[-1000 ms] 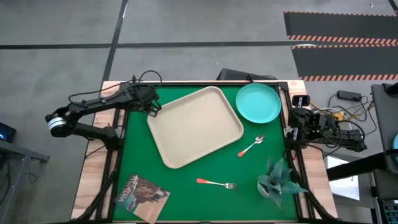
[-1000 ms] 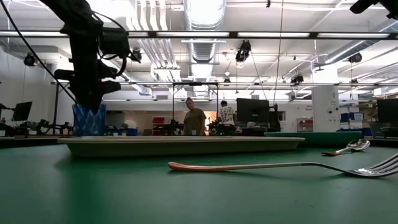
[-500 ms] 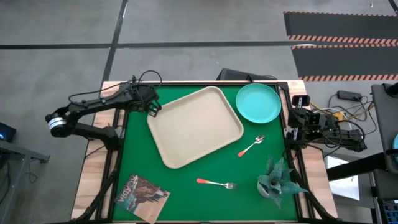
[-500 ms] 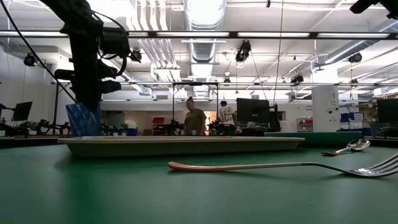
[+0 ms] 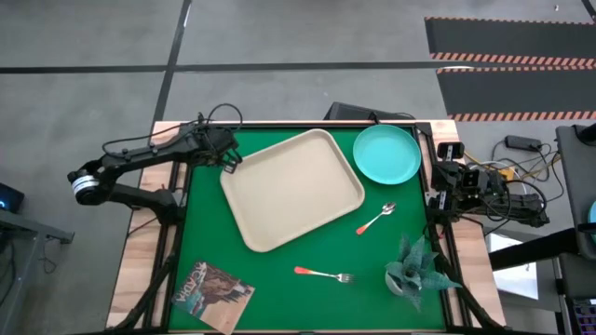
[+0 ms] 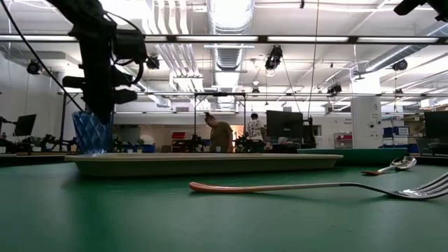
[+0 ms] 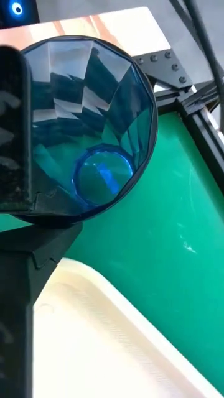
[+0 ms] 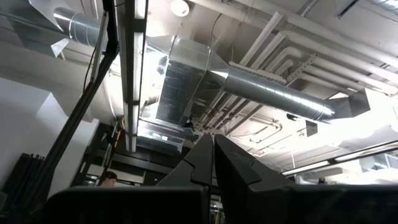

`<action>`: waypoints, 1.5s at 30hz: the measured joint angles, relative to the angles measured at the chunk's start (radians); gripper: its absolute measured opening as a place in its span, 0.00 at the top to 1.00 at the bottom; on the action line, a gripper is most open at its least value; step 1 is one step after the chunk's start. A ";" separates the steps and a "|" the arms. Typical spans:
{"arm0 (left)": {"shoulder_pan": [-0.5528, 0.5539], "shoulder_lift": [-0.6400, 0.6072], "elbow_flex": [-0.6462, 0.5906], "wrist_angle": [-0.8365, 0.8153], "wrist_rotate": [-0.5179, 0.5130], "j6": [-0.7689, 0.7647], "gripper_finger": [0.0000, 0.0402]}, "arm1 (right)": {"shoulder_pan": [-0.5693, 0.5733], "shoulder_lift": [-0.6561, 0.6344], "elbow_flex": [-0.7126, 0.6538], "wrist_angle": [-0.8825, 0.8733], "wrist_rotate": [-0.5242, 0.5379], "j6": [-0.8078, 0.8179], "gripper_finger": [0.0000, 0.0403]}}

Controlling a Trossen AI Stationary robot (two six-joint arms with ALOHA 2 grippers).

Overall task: Pick and place plate/cup/fork/spoon on tray
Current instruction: Put the blue glass cup on the white tray

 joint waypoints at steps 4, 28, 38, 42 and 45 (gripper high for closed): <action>-0.010 0.000 0.007 0.000 -0.005 -0.003 0.99 | 0.000 0.000 0.000 0.000 0.000 0.000 0.98; -0.347 0.000 0.303 0.023 0.016 -0.063 0.99 | 0.000 0.000 0.000 -0.004 0.000 0.003 0.98; -0.483 0.000 0.354 0.035 0.020 -0.137 0.99 | 0.000 0.000 0.000 -0.005 -0.001 0.019 0.98; -0.528 0.000 0.367 0.047 0.033 -0.168 0.99 | 0.000 0.000 0.000 -0.005 -0.001 0.019 0.98; -0.554 0.007 0.369 0.098 0.054 -0.194 0.99 | 0.000 0.000 0.000 -0.004 -0.001 0.019 0.98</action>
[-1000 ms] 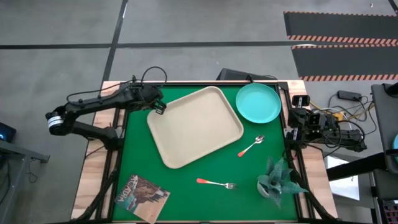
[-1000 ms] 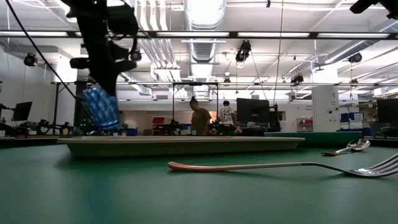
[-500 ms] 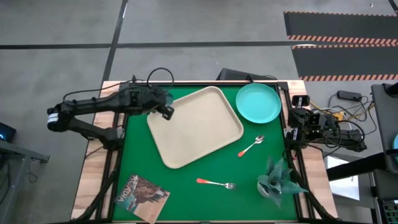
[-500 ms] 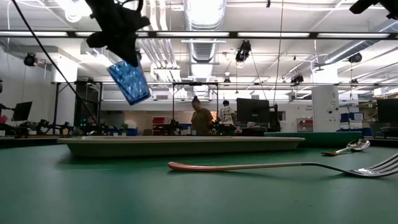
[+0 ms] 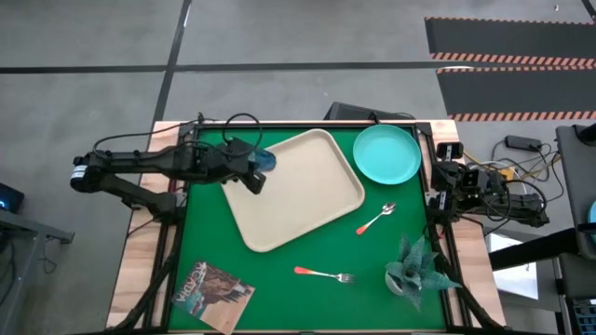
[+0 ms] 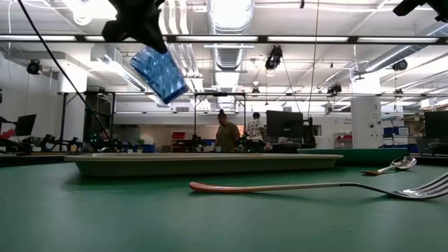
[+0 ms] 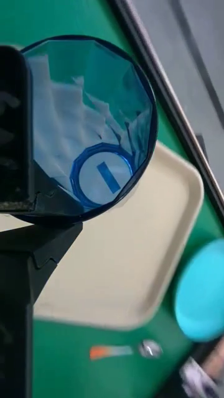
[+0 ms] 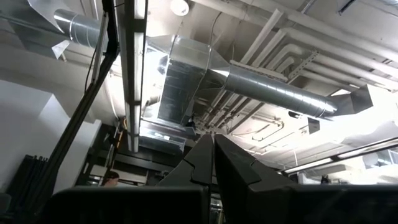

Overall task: Pick and place plate/cup/fork/spoon on tray
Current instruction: Put the blue glass cup on the white tray

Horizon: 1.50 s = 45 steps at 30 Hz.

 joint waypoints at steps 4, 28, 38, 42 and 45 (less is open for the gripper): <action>-0.029 0.034 0.001 0.129 0.058 0.026 0.99 | 0.000 0.000 0.000 0.000 0.000 0.000 0.98; -0.030 0.499 0.451 -0.494 0.210 0.052 0.99 | 0.000 0.000 0.000 -0.004 0.000 0.000 0.98; -0.002 0.516 0.427 -0.576 0.257 0.053 0.99 | 0.000 0.000 0.000 -0.011 0.000 -0.009 0.98; 0.004 0.516 0.424 -0.580 0.245 0.053 0.99 | 0.000 0.000 0.000 -0.012 0.000 -0.009 0.98; 0.004 0.516 0.423 -0.580 0.236 0.053 0.99 | 0.000 0.000 0.000 -0.013 0.000 -0.011 0.98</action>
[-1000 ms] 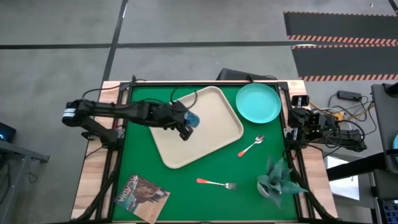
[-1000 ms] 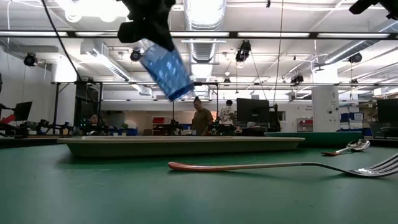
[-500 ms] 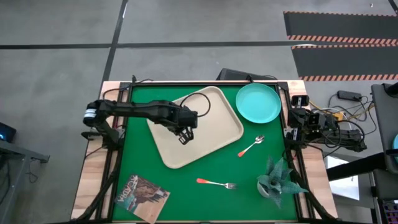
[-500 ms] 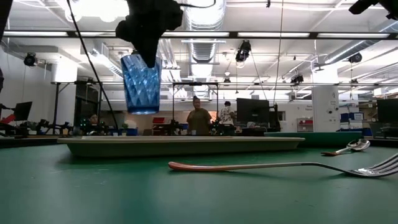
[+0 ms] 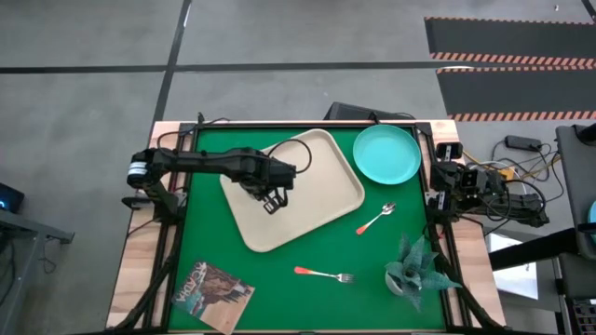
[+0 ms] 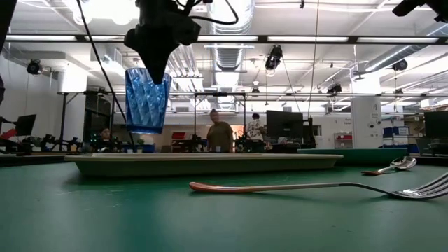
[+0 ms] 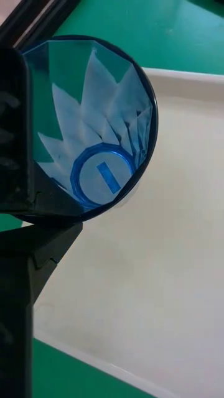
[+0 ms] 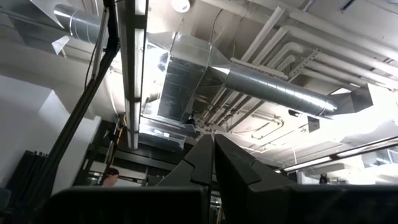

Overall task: Pick and place plate/cup/fork/spoon on tray
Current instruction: Put the blue glass cup on the white tray

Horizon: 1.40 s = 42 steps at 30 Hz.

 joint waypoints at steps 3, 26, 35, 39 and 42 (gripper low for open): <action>0.000 0.000 -0.007 0.000 -0.003 -0.001 0.99 | 0.000 0.000 0.000 0.000 0.000 -0.002 0.98; 0.002 0.000 -0.156 0.062 -0.134 0.001 0.99 | 0.000 0.000 0.000 -0.006 0.001 -0.010 0.98; 0.002 -0.004 -0.159 0.062 -0.182 0.002 0.99 | 0.000 0.000 0.000 -0.010 0.001 -0.009 0.98; 0.002 -0.007 -0.164 0.062 -0.193 0.002 0.99 | 0.000 0.000 0.000 -0.010 0.001 -0.009 0.98; 0.002 -0.010 -0.170 0.063 -0.192 0.001 0.99 | 0.000 0.000 0.000 -0.011 0.001 -0.009 0.98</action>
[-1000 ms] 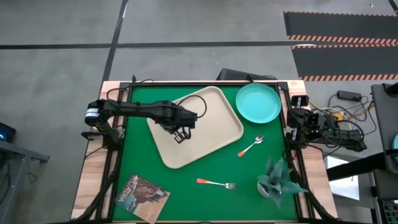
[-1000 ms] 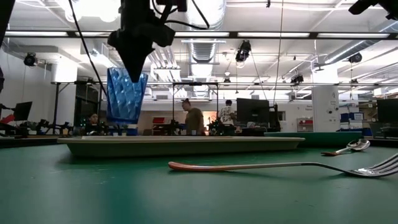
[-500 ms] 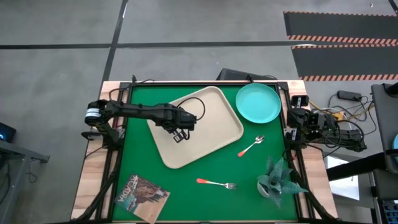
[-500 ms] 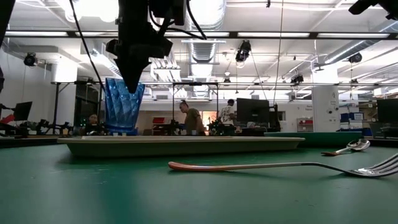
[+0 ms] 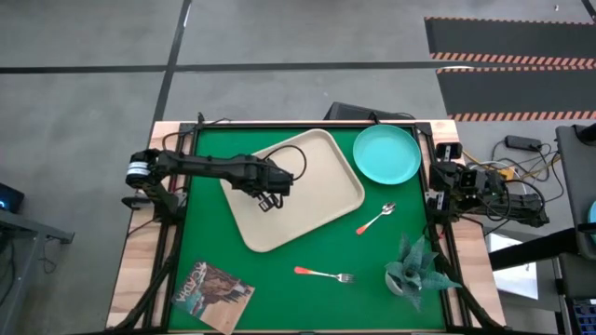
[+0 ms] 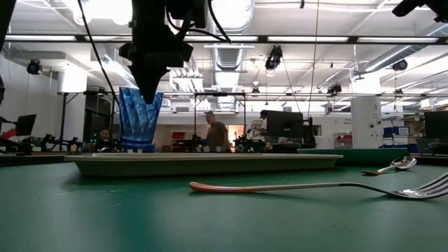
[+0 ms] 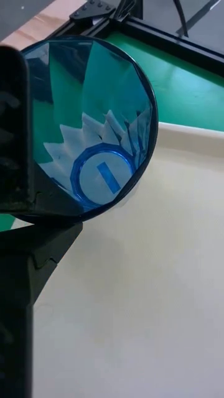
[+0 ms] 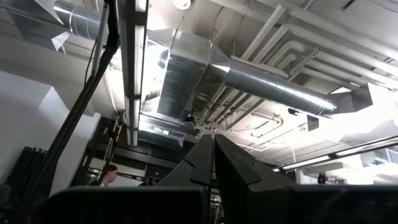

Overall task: Pick and place plate/cup/fork/spoon on tray
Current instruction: Put the blue glass cup on the white tray

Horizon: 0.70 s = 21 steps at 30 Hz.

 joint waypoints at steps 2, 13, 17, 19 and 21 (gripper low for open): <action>0.000 -0.001 -0.010 0.000 0.000 0.000 0.99 | 0.000 0.000 0.000 -0.001 0.000 0.000 0.98; 0.002 -0.092 -0.113 0.105 0.008 0.000 0.99 | 0.000 0.000 0.000 -0.005 0.000 -0.012 0.98; 0.007 -0.166 -0.180 0.160 0.012 -0.024 0.99 | 0.000 0.000 0.000 -0.008 0.000 -0.014 0.98; 0.013 -0.200 -0.216 0.188 0.026 -0.052 0.99 | 0.000 0.000 0.000 -0.008 0.000 -0.015 0.98; 0.018 -0.222 -0.244 0.193 0.030 -0.076 0.99 | 0.000 0.000 0.000 -0.008 0.005 -0.016 0.98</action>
